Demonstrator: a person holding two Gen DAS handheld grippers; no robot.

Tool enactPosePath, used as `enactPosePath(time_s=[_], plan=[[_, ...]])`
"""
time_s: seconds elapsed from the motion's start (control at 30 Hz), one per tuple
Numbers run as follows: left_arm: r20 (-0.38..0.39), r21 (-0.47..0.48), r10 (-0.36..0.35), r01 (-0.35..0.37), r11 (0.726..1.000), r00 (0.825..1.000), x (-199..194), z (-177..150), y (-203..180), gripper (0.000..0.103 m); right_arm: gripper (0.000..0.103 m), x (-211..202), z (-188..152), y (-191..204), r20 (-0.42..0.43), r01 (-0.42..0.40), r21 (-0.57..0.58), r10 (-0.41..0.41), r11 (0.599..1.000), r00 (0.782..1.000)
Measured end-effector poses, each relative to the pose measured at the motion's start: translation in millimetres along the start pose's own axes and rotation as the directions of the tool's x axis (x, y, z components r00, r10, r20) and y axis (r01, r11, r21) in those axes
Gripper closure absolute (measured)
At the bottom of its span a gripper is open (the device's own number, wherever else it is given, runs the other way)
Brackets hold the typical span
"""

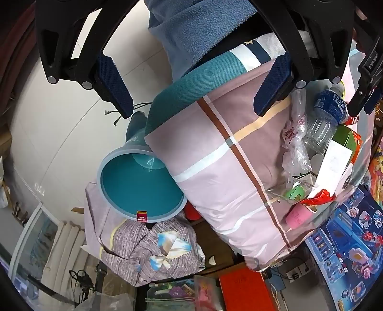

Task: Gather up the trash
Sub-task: 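Grasp the blue-labelled water bottle with the right gripper while the left approaches the red can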

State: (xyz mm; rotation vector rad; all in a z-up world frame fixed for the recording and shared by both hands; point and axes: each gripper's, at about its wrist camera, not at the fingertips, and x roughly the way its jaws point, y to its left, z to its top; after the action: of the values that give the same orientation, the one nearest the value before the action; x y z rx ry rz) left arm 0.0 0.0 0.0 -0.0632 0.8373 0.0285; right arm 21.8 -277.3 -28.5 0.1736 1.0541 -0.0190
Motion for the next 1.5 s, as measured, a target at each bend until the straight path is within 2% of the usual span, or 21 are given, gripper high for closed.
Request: enactPosePath(time_s=[0.37, 0.7, 0.8, 1.07, 1.13, 1.27, 1.3, 1.37, 1.4, 1.43, 1.5], plan=[[-0.019, -0.011, -0.01, 0.01, 1.0, 1.0, 8.9, -0.3, 11.8, 0.004, 0.006, 6.2, -1.2, 1.9, -0.017, 0.006, -0.007, -0.006, 1.0, 1.0], [0.0, -0.049, -0.001, 0.001, 0.999, 1.0, 10.5, -3.1, 24.2, 0.004, 0.006, 12.0, -1.3, 12.3, -0.042, -0.006, -0.021, 0.005, 1.0, 0.999], [0.011, -0.072, 0.001, 0.0, 0.997, 1.0, 10.2, -1.8, 36.4, 0.004, 0.006, 13.7, -1.2, 21.2, -0.055, -0.016, -0.039, 0.014, 0.999, 0.998], [-0.047, -0.183, 0.035, -0.043, 0.982, 0.998, 22.9, -10.8, 95.2, 0.004, 0.006, 17.7, 3.1, 70.1, -0.097, -0.093, -0.128, 0.081, 0.987, 0.992], [-0.052, -0.19, 0.077, -0.086, 0.978, 0.996, 23.3, -14.3, 113.6, 0.004, 0.006, 18.7, 4.1, 89.1, -0.121, -0.144, -0.157, 0.125, 0.977, 0.985], [-0.117, -0.252, 0.075, -0.103, 0.962, 0.99, 30.9, -22.8, 145.5, 0.004, 0.007, 26.1, 5.4, 130.9, -0.168, -0.249, -0.178, 0.22, 0.952, 0.961], [-0.133, -0.264, 0.075, -0.109, 0.958, 0.988, 30.7, -24.9, 151.4, 0.004, 0.009, 27.8, 4.2, 139.3, -0.18, -0.267, -0.179, 0.235, 0.947, 0.955], [-0.147, -0.288, 0.066, -0.106, 0.952, 0.987, 31.2, -27.8, 161.7, 0.004, 0.024, 34.4, 0.9, 164.9, -0.235, -0.322, -0.186, 0.276, 0.928, 0.932], [-0.152, -0.301, 0.056, -0.1, 0.949, 0.987, 32.1, -28.9, 166.0, 0.004, 0.027, 37.5, 0.6, 172.0, -0.256, -0.34, -0.181, 0.29, 0.923, 0.922], [-0.157, -0.317, 0.037, -0.086, 0.945, 0.987, 33.3, -30.1, 172.0, 0.004, 0.028, 43.4, 0.5, 181.8, -0.291, -0.361, -0.167, 0.304, 0.918, 0.907], [-0.168, -0.33, 0.015, -0.07, 0.941, 0.986, 36.3, -30.2, 175.9, 0.004, 0.028, 52.4, -0.1, 194.7, -0.322, -0.362, -0.146, 0.302, 0.92, 0.897]])
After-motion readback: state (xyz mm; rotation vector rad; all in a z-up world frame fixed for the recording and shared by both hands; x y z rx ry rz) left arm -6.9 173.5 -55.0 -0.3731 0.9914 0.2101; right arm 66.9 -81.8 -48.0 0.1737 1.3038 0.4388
